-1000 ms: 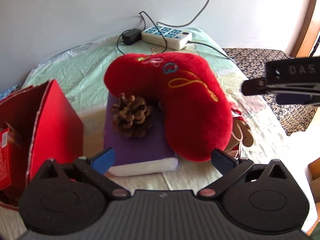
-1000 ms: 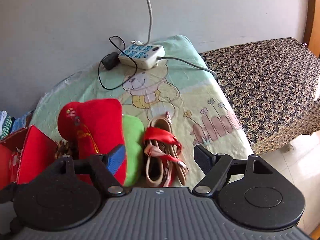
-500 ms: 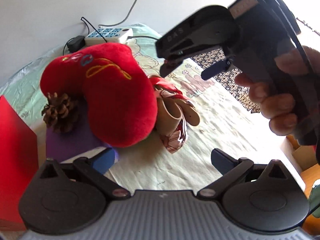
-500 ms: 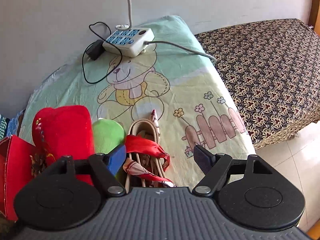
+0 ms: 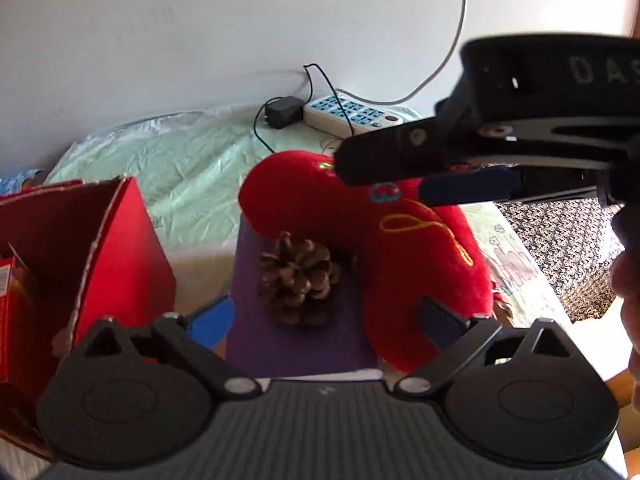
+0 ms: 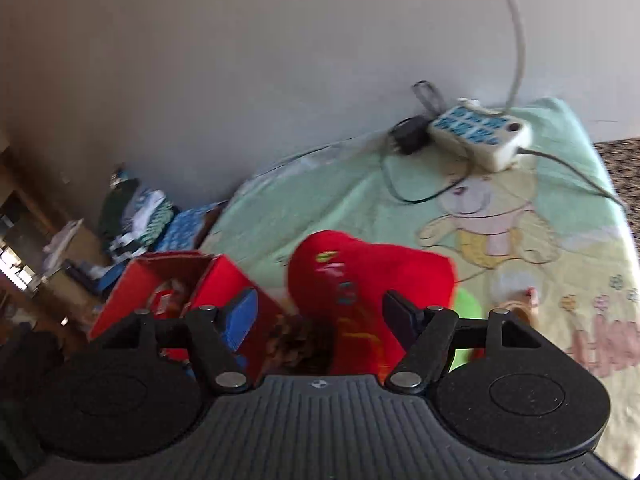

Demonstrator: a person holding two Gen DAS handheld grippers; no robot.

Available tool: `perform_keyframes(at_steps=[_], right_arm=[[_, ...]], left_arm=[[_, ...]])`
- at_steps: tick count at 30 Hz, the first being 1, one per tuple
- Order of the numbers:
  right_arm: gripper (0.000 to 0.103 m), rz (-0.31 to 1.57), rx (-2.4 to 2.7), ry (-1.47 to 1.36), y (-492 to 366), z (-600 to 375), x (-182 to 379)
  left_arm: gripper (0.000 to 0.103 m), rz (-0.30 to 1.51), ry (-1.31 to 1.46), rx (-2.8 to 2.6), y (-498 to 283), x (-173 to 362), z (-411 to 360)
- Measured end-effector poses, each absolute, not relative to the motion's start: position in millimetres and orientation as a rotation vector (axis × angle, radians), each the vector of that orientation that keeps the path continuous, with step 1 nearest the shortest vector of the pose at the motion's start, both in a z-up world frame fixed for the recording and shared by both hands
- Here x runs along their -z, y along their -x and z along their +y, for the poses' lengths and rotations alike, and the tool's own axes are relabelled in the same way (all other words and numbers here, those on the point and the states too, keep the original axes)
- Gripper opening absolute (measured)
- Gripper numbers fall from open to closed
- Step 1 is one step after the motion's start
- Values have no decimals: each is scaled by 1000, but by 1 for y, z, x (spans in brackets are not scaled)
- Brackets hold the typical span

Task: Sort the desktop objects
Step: 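Reach the right gripper to the pinecone on the purple box and grasp it, then carry the pinecone with the right gripper over the red box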

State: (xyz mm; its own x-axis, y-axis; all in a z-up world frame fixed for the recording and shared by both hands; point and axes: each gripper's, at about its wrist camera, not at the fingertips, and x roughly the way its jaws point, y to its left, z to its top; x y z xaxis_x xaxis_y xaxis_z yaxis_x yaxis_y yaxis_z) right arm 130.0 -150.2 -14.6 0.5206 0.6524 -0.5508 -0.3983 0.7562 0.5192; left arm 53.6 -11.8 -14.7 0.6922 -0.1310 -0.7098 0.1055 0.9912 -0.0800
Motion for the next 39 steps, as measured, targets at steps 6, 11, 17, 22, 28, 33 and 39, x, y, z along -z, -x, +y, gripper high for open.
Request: perform_keyframes(at_steps=[6, 11, 17, 22, 28, 33, 39], right_arm=[[68, 902, -697, -287, -146, -108, 28], [67, 966, -654, -190, -149, -87, 37], [45, 972, -586, -78, -143, -76, 43], [44, 953, -594, -150, -134, -88, 35], [44, 794, -659, -121, -95, -85, 0], [45, 706, -762, -130, -76, -63, -21], [45, 695, -866, -124, -69, 7, -27]], left_arm=[[78, 774, 69, 142, -62, 23, -3], [53, 827, 198, 196, -74, 37, 21], [51, 816, 245, 182, -76, 39, 27], [50, 768, 220, 167, -58, 21, 22], [50, 672, 166, 106, -28, -18, 21], [50, 612, 133, -4, 5, -46, 54], [51, 595, 111, -102, 29, -53, 117]])
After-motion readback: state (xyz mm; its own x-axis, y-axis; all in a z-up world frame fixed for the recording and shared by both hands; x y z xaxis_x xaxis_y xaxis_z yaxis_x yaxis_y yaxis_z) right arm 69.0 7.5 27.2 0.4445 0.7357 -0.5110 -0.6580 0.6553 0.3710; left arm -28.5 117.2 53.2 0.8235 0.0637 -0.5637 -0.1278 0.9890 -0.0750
